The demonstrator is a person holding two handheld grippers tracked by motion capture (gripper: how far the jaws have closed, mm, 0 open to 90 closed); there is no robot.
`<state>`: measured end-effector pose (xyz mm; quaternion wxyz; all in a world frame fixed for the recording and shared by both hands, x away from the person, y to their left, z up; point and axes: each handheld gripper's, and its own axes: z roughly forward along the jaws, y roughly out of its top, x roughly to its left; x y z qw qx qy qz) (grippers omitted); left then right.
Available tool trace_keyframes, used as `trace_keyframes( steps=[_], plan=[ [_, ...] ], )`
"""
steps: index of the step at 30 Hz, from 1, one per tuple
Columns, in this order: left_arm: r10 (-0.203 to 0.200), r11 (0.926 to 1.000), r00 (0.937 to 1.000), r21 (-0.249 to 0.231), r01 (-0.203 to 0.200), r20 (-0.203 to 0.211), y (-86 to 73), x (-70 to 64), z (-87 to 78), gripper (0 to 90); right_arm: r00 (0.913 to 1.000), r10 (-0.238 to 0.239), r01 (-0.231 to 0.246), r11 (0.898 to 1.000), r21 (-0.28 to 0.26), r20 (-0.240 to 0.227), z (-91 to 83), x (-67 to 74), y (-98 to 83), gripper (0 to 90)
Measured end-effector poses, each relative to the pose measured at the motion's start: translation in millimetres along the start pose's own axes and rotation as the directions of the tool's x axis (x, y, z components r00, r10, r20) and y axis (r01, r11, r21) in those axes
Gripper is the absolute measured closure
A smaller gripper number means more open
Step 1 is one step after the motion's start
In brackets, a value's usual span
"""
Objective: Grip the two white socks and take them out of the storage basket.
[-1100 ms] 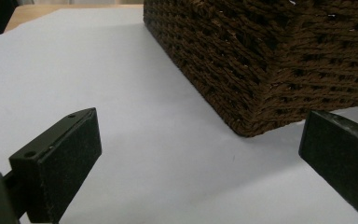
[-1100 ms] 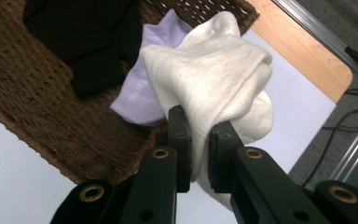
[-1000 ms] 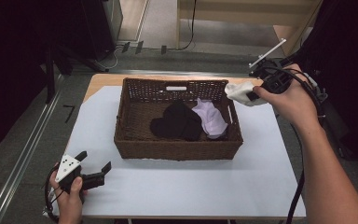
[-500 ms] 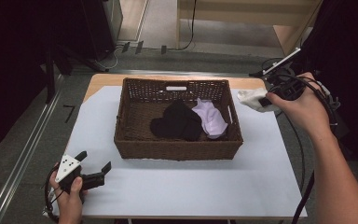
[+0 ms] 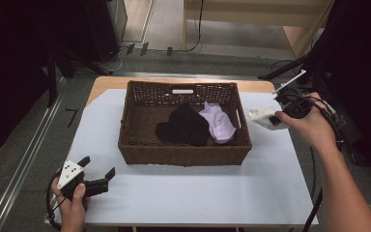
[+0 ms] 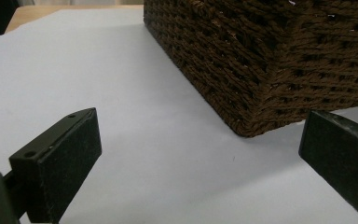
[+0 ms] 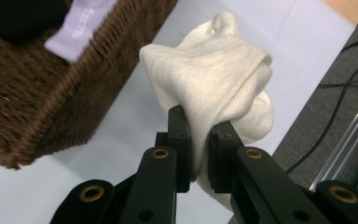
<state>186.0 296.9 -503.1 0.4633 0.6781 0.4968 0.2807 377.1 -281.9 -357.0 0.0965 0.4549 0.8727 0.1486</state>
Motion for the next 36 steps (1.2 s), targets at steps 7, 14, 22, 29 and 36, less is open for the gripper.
trace_keyframes(
  steps=[7, 14, 22, 29, 36],
  plan=[
    [0.002, 1.0, 1.0, -0.001, -0.002, -0.001, -0.1, -0.1, -0.2, 0.0, 0.9999, 0.01, -0.01, 1.0, 0.026, -0.008, 19.9, -3.4, -12.8, 81.6],
    [0.001, 1.0, 1.0, -0.001, -0.001, -0.005, -0.1, -0.3, -0.2, 0.0, 0.9996, 0.022, -0.021, 0.998, 0.051, -0.017, 38.1, -7.2, -28.1, 80.8],
    [-0.001, 1.0, 1.0, -0.003, 0.001, -0.008, -0.2, -0.4, -0.4, 0.0, 0.999, 0.038, -0.036, 0.998, 0.053, -0.025, 51.8, -10.6, -42.7, 79.4],
    [-0.001, 1.0, 0.9999, -0.006, 0.001, -0.01, -0.3, -0.3, -0.8, 0.0, 0.9981, 0.054, -0.052, 0.997, 0.053, -0.031, 60.1, -11.0, -53.2, 50.8],
    [-0.003, 1.0, 0.9999, -0.008, 0.003, -0.01, -0.4, -0.2, -0.8, 0.0, 0.9925, 0.116, -0.114, 0.992, -0.058, 0.038, 61.5, -3.7, -67.3, 1.9]
  ],
)
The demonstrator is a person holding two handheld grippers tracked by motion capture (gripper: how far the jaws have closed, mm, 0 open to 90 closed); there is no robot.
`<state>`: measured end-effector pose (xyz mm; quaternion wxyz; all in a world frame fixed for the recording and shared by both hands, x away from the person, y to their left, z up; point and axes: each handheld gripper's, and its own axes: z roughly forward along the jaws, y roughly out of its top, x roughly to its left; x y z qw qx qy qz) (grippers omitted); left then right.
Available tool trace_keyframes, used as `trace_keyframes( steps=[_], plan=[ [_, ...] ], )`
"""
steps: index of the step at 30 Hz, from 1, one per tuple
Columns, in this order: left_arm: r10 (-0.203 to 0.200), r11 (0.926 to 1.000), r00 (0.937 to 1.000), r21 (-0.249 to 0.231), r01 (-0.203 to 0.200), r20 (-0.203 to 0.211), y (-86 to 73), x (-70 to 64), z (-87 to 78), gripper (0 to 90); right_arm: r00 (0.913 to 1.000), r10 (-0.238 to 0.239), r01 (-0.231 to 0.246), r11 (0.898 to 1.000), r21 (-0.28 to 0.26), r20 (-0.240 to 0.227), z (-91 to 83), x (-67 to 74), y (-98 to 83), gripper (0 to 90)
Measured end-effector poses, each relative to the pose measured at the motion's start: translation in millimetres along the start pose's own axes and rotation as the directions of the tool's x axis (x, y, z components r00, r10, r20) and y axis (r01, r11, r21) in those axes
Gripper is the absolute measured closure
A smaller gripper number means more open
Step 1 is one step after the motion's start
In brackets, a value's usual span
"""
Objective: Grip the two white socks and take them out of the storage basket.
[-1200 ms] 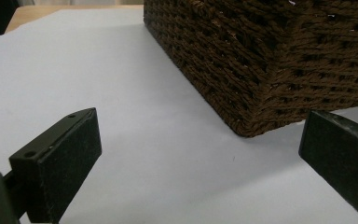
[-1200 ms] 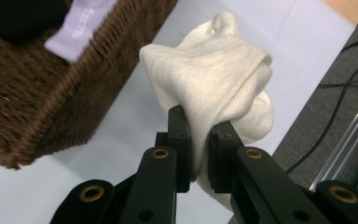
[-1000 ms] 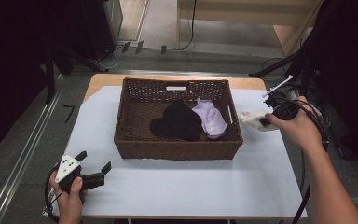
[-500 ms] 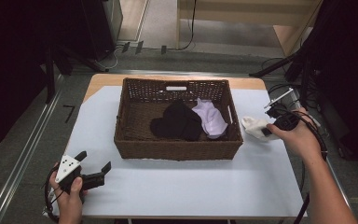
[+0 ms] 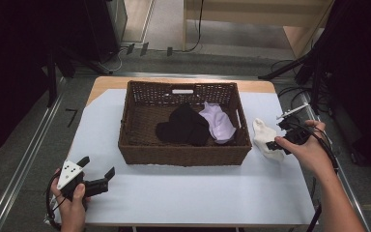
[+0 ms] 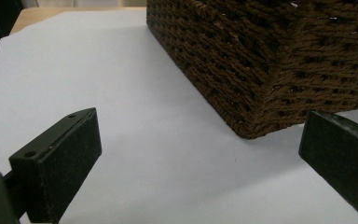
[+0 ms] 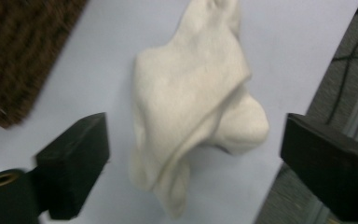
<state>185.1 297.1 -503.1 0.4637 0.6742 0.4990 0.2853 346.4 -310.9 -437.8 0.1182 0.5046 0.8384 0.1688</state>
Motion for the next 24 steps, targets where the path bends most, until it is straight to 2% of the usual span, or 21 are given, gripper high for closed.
trace_keyframes(
  steps=[1, 4, 6, 7, 8, 11, 14, 18, 21, 24],
  plan=[
    [0.0, 1.0, 1.0, 0.0, 0.0, 0.0, 0.0, 0.0, 0.0, 0.0, 0.9991, 0.041, -0.041, 0.998, -0.05, -0.001, 0.2, -0.9, -6.9, 0.0],
    [0.0, 1.0, 1.0, 0.0, 0.0, 0.001, 0.0, 0.0, 0.0, 0.0, 0.998, 0.062, -0.059, 0.989, -0.132, 0.015, 1.1, -0.9, -19.8, 0.0],
    [0.0, 1.0, 1.0, 0.0, 0.0, 0.001, 0.0, 0.0, 0.0, 0.0, 0.9971, 0.072, -0.066, 0.98, -0.19, 0.026, 2.1, 0.3, -29.7, 0.0],
    [0.0, 1.0, 1.0, 0.0, 0.0, 0.001, 0.0, -0.1, 0.0, 0.0, 0.9966, 0.08, -0.073, 0.974, -0.213, 0.022, 2.7, 1.0, -34.5, 0.0],
    [0.0, 1.0, 1.0, 0.0, 0.0, 0.0, 0.0, -0.1, 0.1, 0.0, 0.9966, 0.08, -0.073, 0.974, -0.213, 0.022, 2.7, 1.0, -34.5, 0.0],
    [0.001, 1.0, 1.0, 0.001, -0.001, -0.001, 0.0, -0.2, 0.0, 0.0, 0.9954, 0.091, -0.077, 0.95, -0.302, 0.031, 4.1, 4.5, -48.7, 0.0],
    [0.003, 1.0, 1.0, 0.001, -0.003, -0.003, 0.0, -0.4, -0.2, 0.0, 0.9927, 0.115, -0.092, 0.918, -0.386, 0.036, 4.4, 9.1, -62.5, 0.0],
    [0.002, 1.0, 1.0, 0.0, -0.002, -0.004, 0.0, -0.5, -0.1, 0.0, 0.9911, 0.128, -0.097, 0.886, -0.453, 0.037, 8.2, 14.4, -80.0, 0.0],
    [0.003, 1.0, 1.0, 0.001, -0.003, -0.005, 0.0, -0.5, -0.2, 0.0, 0.9886, 0.149, -0.118, 0.86, -0.496, 0.023, 9.1, 16.6, -93.6, 0.0],
    [0.003, 1.0, 1.0, 0.002, -0.003, -0.005, 0.0, -0.5, -0.2, 0.0, 0.9833, 0.182, -0.15, 0.84, -0.522, 0.01, 8.3, 16.1, -106.3, 0.0]
  ],
)
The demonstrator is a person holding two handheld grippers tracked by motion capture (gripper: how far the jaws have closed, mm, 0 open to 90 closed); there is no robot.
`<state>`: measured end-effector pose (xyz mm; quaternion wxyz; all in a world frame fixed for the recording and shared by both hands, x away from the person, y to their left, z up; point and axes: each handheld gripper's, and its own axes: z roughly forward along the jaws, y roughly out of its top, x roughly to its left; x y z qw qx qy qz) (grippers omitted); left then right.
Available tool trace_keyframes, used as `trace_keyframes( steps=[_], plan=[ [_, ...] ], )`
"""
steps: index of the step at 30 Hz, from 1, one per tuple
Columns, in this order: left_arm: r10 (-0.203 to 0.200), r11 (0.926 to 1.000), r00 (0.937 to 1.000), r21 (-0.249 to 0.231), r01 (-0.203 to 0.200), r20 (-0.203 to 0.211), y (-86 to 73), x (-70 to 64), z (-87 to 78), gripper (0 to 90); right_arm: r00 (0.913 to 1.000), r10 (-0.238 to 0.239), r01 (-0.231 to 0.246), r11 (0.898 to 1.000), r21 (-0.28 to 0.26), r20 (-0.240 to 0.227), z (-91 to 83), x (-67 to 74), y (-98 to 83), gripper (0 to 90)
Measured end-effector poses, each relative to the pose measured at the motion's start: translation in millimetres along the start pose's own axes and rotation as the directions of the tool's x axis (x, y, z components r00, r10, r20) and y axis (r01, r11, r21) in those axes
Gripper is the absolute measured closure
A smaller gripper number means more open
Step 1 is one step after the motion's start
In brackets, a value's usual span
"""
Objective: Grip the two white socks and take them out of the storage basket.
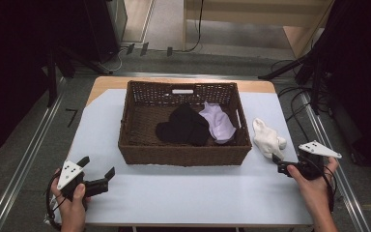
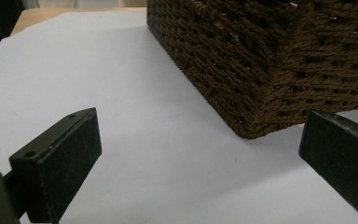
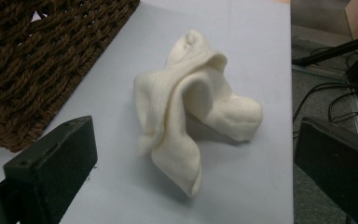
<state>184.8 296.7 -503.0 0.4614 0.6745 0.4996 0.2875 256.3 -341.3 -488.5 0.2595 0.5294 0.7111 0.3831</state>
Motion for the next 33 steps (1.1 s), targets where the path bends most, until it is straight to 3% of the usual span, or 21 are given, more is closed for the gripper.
trace_keyframes(
  steps=[7, 12, 23, 33],
  plan=[
    [0.002, 1.0, 1.0, 0.0, -0.002, -0.001, 0.0, 0.1, -0.1, 0.0, 0.9985, 0.054, -0.054, 0.998, -0.045, 0.008, -11.5, -5.7, -16.0, 0.0],
    [0.002, 1.0, 1.0, -0.001, -0.002, 0.001, 0.0, 0.0, -0.1, 0.0, 0.9939, 0.108, -0.104, 0.988, -0.11, 0.026, -23.8, -13.6, -35.4, 0.0],
    [0.003, 1.0, 1.0, -0.001, -0.003, 0.001, 0.0, 0.1, -0.1, 0.0, 0.9887, 0.145, -0.138, 0.979, -0.151, 0.038, -44.3, -19.3, -64.7, 0.0],
    [-0.003, 1.0, 1.0, 0.0, 0.003, 0.008, 0.0, 0.4, 0.6, 0.0, 0.9851, 0.16, -0.145, 0.97, -0.194, 0.064, -58.2, -12.5, -85.2, 0.0]
  ],
)
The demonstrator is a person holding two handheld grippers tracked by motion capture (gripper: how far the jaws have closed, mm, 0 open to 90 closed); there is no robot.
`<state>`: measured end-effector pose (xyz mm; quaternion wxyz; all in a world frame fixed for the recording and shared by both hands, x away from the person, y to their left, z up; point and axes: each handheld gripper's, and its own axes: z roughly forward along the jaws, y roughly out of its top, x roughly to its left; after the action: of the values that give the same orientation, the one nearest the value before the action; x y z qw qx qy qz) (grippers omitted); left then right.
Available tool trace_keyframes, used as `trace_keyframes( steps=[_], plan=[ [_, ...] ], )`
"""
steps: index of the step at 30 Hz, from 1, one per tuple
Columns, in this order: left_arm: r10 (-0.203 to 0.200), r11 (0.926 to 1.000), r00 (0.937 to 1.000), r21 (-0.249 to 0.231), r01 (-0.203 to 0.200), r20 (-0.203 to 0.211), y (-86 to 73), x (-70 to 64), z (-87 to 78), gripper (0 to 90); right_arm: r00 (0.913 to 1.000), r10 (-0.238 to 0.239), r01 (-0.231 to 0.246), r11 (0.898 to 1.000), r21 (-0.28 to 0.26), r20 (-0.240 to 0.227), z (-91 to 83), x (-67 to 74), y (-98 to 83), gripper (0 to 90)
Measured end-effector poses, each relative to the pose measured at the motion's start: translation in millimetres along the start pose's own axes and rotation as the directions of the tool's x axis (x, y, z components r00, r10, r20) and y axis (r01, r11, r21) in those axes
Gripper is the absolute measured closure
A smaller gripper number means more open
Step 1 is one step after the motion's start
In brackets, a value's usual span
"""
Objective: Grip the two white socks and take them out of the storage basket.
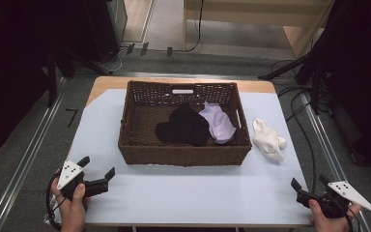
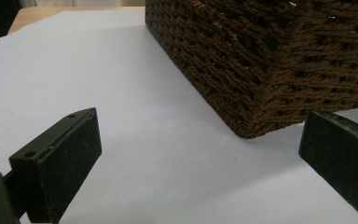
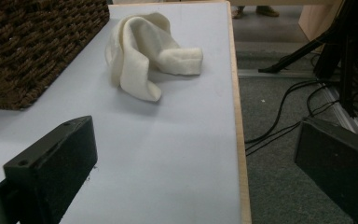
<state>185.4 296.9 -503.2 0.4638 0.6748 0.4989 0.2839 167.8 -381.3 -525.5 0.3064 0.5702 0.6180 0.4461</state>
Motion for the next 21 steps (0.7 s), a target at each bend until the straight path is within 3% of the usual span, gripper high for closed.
trace_keyframes(
  steps=[7, 13, 21],
  plan=[
    [0.01, 0.9998, 0.9999, 0.015, -0.01, 0.003, 0.7, -0.4, 0.8, 0.0, 0.9989, -0.022, 0.021, 1.0, 0.006, 0.041, 4.9, 3.8, -1.7, 0.0],
    [0.009, 0.9997, 1.0, 0.022, -0.009, 0.005, 0.9, -0.8, 2.2, 0.0, 0.9997, -0.001, 0.001, 1.0, 0.027, 0.023, 7.2, 1.2, -2.0, 0.0],
    [0.005, 0.9997, 1.0, 0.025, -0.005, -0.001, 1.0, -0.7, 2.5, 0.0, 0.9919, -0.117, 0.114, 0.991, 0.067, 0.05, 11.2, 12.9, -2.1, 0.0]
  ],
)
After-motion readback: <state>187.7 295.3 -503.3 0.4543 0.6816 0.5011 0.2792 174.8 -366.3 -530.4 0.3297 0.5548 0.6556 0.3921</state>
